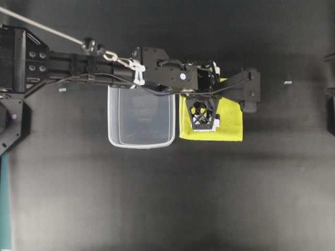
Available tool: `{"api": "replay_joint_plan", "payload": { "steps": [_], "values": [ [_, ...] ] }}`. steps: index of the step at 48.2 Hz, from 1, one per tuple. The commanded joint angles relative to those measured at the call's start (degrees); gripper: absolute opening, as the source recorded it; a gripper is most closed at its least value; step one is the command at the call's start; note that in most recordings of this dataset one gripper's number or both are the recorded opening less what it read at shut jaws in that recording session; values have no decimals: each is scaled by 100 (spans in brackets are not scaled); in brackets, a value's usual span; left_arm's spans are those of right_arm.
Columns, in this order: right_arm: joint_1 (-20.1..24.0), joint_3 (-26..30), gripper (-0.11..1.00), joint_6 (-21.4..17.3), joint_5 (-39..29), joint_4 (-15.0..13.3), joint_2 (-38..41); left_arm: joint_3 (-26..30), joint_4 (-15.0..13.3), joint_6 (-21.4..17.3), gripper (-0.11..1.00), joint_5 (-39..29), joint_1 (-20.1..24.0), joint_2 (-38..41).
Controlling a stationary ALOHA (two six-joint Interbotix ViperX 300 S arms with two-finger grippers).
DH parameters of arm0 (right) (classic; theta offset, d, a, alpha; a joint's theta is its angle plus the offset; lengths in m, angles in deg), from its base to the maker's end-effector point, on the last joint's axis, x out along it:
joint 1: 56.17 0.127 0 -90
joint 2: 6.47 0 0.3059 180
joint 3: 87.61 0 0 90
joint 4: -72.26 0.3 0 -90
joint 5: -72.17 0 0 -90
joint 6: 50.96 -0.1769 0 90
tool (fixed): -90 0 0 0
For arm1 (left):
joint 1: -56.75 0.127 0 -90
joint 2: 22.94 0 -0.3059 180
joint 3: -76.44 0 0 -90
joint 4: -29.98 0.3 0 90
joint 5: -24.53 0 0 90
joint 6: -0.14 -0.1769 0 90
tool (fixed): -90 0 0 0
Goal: Place the yellow towel into the container with the left arm.
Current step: 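Lower the open left gripper onto the yellow towel's left edge and close, then lift the gripped towel and drag it left over the container, then lower the towel into the clear container with the left gripper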
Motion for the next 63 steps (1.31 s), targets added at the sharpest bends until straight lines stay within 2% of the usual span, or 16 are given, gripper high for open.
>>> {"api": "replay_joint_plan", "payload": {
  "steps": [1, 7, 10, 15, 21, 25, 33, 37, 43, 48, 54, 58, 63],
  "values": [
    [-18, 62, 77, 0, 53, 18, 18, 0, 9, -9, 90, 18, -44, 88],
    [-9, 70, 77, -9, 53, 18, 18, -105, 18, -26, 88, 9, -53, 97],
    [-9, 70, 77, 0, 53, 18, 9, -114, 9, -26, 81, 9, -79, 88],
    [-18, 70, 77, 0, 44, 18, 0, -70, 18, -26, 58, 9, -123, 62],
    [-18, 79, 77, 0, 53, 18, 0, 70, 9, -26, 21, 0, -105, -105],
    [-18, 88, 77, 0, 70, 18, -35, 185, 18, -18, 7, -44, -79, -255],
    [-9, 97, 76, 9, 70, 18, -62, 483, 9, -18, 7, -510, -88, -738],
    [-18, 97, 76, 26, 70, 18, -62, 598, 18, 0, 7, -1002, -97, -1143],
    [-53, 97, 76, 26, 88, 18, -62, 483, 18, 0, 7, -1767, -105, -1802],
    [-79, 97, 76, 26, 88, 18, -62, 70, 18, 9, 7, -2136, -79, -2443],
    [-114, 79, 76, 18, 167, 9, -70, -677, 9, 53, 7, -2145, 0, -3059],
    [-114, 79, 76, 9, 237, 9, -62, -1274, 18, 88, 7, -2021, 26, -3366],
    [-123, 70, 76, 0, 325, 18, -62, -1960, 18, 88, 7, -1529, 18, -3665]
  ]
}}
